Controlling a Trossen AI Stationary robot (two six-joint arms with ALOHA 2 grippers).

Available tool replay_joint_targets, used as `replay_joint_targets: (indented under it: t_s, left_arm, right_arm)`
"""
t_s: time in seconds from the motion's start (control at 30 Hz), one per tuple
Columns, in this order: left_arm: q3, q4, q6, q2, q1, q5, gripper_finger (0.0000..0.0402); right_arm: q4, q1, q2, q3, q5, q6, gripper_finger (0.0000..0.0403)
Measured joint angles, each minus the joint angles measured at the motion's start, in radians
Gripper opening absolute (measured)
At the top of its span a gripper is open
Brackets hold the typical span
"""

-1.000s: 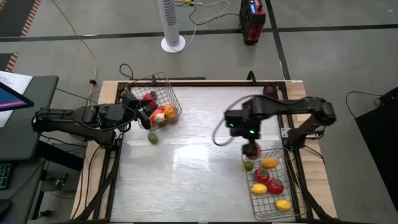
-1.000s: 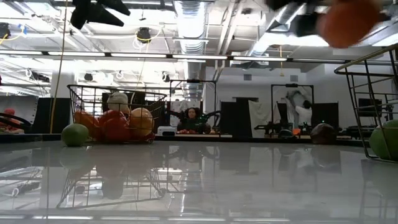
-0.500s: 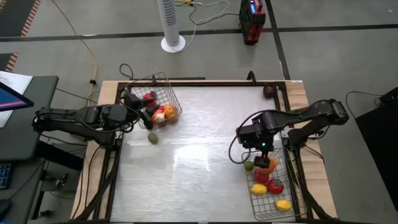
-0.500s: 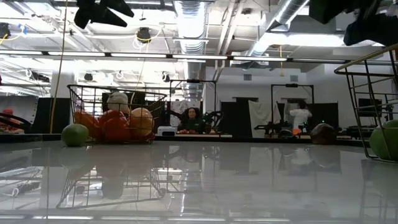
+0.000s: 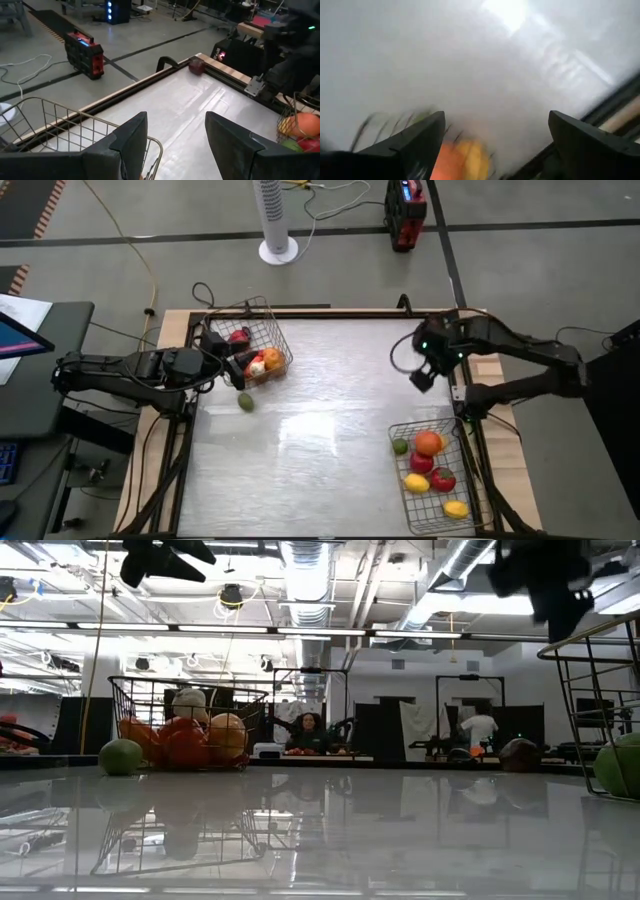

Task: Sort produce into baskets
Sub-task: Put the apple into the bottom wire basket

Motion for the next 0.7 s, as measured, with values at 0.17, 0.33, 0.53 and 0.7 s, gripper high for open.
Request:
replay_joint_targets:
  t_s: [0.17, 0.33, 0.53, 0.7]
  left_arm:
    - [0.0, 0.001, -0.013, 0.0, 0.0, -0.02, 0.0187]
    - [0.0, 0.004, -0.033, 0.0, 0.0, -0.026, 0.0187]
    - [0.0, 0.004, -0.085, 0.0, 0.001, -0.024, 0.0187]
    - [0.0, 0.004, -0.138, 0.03, 0.054, 0.077, 0.0187]
  right_arm:
    - [0.168, -0.243, -0.076, -0.163, 0.09, -0.048, 0.0379]
    - [0.346, -0.446, -0.083, -0.269, 0.178, -0.079, 0.0379]
    - [0.47, -0.613, -0.012, -0.286, 0.209, -0.127, 0.0379]
    - [0.48, -0.658, 0.056, -0.286, 0.249, -0.129, 0.0379]
